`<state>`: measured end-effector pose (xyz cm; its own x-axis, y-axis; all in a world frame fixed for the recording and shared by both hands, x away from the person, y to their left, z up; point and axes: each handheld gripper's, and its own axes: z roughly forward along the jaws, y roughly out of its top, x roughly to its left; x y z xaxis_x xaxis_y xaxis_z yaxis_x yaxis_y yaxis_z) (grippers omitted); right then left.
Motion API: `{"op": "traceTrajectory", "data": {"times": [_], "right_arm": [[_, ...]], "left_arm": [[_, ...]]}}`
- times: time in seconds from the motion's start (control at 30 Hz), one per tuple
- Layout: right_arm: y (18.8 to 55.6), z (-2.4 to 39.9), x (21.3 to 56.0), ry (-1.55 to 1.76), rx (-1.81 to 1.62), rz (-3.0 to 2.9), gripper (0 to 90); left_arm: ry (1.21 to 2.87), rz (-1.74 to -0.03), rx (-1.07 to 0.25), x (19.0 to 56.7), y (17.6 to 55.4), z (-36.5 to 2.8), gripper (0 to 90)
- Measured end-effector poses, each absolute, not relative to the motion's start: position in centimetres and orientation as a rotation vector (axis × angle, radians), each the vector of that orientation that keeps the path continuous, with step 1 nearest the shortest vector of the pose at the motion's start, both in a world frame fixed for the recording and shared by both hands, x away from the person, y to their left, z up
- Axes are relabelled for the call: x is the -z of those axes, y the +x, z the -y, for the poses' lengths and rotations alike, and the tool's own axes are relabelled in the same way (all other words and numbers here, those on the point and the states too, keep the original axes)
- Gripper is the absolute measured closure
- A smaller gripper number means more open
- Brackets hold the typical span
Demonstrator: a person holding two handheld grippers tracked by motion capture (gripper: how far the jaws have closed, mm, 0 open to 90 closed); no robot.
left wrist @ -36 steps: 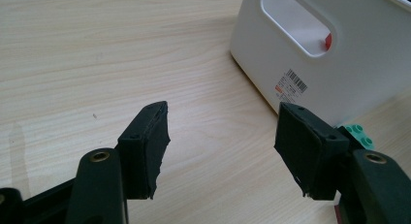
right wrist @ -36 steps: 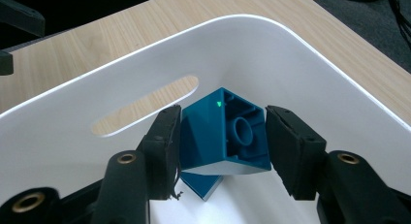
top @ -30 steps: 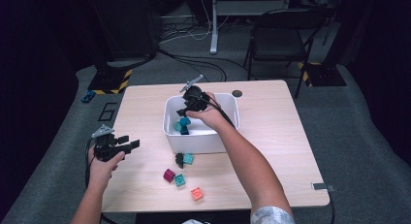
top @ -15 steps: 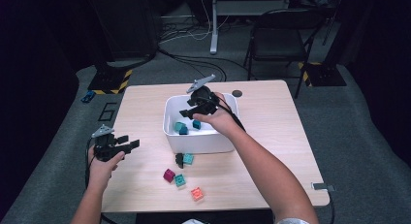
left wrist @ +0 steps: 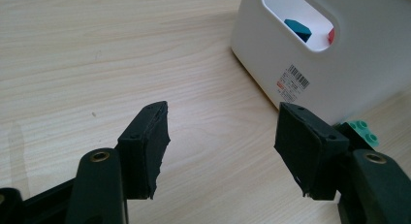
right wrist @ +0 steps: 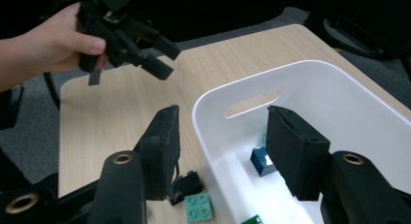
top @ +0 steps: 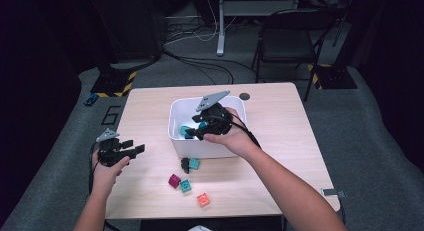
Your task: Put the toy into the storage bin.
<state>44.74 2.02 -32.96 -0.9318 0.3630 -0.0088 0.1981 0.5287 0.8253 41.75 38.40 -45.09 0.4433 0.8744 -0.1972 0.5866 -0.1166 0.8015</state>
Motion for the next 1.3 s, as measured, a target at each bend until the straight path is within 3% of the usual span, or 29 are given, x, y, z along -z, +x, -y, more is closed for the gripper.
{"op": "traceTrajectory", "data": {"times": [0.53, 1.3], "right_arm": [[40.6, -0.2, 36.2, 0.408, -1.452, -2.618, 46.4], [36.6, 0.0, 46.1, 0.360, -1.377, -2.732, 47.1]], "left_arm": [[1.812, -1.243, -0.407, 45.1, 42.1, -38.1, 36.4], [1.826, -1.246, -0.402, 45.3, 42.2, -37.9, 36.4]]}}
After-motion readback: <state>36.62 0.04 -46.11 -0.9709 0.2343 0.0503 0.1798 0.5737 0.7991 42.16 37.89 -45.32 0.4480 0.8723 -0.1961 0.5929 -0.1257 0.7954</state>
